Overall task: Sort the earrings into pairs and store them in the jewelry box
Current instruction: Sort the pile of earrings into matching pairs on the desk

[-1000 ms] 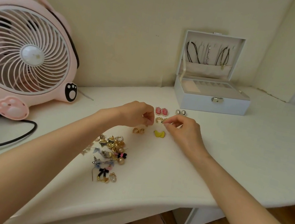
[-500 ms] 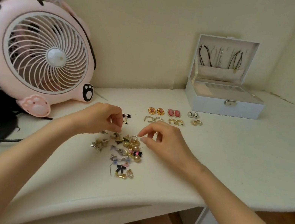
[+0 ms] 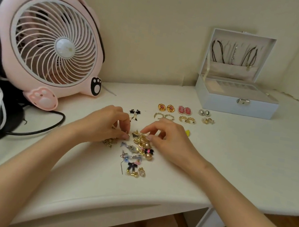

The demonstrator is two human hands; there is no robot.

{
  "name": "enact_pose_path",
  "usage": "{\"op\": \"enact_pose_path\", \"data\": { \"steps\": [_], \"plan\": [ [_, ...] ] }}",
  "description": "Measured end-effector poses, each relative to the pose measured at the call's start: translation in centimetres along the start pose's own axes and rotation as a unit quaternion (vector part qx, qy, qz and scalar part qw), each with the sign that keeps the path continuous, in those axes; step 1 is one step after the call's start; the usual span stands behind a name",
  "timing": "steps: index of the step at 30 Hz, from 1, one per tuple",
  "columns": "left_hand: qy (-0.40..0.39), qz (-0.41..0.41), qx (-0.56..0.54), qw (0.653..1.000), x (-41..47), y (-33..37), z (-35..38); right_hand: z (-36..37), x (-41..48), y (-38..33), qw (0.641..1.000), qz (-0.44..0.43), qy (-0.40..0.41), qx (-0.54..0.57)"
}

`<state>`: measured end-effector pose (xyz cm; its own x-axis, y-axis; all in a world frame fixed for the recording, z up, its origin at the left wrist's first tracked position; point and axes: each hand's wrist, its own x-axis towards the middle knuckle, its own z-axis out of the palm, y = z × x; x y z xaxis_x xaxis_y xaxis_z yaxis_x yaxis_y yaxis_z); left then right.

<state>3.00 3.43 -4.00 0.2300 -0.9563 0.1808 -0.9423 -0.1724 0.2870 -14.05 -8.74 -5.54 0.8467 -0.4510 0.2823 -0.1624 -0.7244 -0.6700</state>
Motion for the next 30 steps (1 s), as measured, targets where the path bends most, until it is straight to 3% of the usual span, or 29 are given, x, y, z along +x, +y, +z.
{"op": "enact_pose_path", "data": {
  "steps": [4, 9, 12, 14, 16, 26, 30],
  "plan": [
    [0.0, -0.002, 0.023, 1.0, -0.4, -0.6, -0.4, 0.0, 0.2, -0.6, 1.0, -0.024, 0.002, -0.004],
    [0.009, 0.003, 0.026, 1.0, -0.5, -0.8, -0.4, -0.1, 1.7, -1.8, 0.988, -0.04, -0.071, -0.134],
    [0.027, 0.027, -0.073, 0.997, -0.7, 0.4, -0.7, -0.5, 2.5, -2.7, 0.977, -0.043, -0.099, -0.186],
    [-0.005, 0.051, -0.14, 0.989, -1.0, 1.4, -0.8, -0.4, 2.9, -3.0, 0.97, -0.048, -0.105, -0.213],
    [-0.049, 0.071, -0.132, 0.988, -1.1, 2.0, -0.5, -0.1, 3.1, -3.0, 0.968, -0.056, -0.104, -0.222],
    [-0.04, 0.042, -0.016, 0.998, -1.2, 0.8, -1.3, 0.3, 3.2, -1.9, 0.98, -0.069, -0.096, -0.16],
    [-0.035, 0.04, -0.014, 0.999, -1.3, 0.7, -1.4, -0.3, 3.5, -1.6, 0.997, -0.032, -0.061, -0.031]
  ]
}}
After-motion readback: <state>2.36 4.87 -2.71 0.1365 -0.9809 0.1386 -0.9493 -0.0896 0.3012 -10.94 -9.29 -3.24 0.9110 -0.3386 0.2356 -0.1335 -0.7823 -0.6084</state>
